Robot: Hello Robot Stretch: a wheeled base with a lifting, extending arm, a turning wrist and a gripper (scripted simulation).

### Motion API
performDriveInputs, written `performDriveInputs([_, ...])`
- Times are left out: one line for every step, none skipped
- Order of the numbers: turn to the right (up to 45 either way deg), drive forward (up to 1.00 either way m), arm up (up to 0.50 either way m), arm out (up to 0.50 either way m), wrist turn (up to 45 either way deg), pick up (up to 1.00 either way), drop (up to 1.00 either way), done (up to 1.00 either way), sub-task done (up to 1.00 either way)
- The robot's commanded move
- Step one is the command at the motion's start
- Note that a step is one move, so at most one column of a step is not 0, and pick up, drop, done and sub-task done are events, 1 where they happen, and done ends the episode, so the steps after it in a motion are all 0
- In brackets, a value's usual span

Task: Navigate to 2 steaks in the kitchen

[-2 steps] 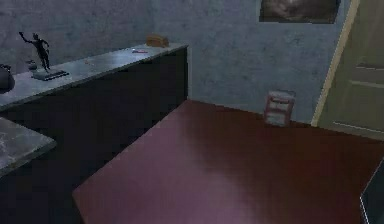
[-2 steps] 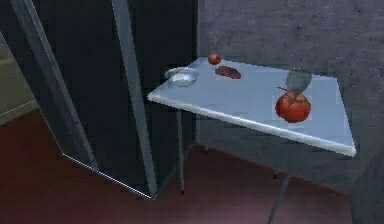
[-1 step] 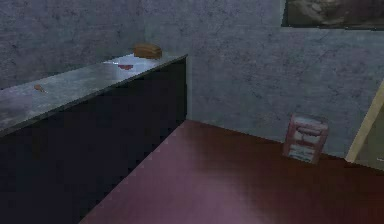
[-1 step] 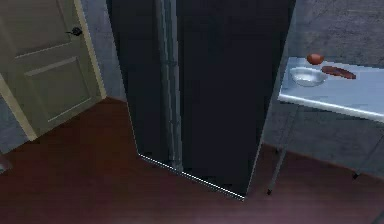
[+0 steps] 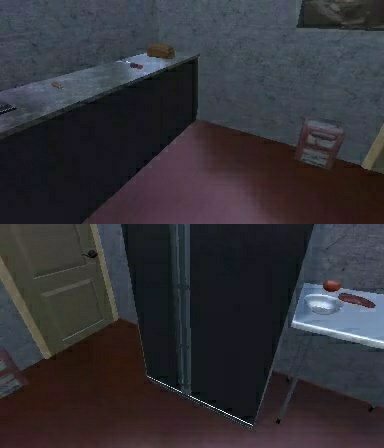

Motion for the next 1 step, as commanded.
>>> performDriveInputs([0.0, 1.0, 0.0, 0.0, 0.0, 0.0, 0.0, 0.0, 0.0])
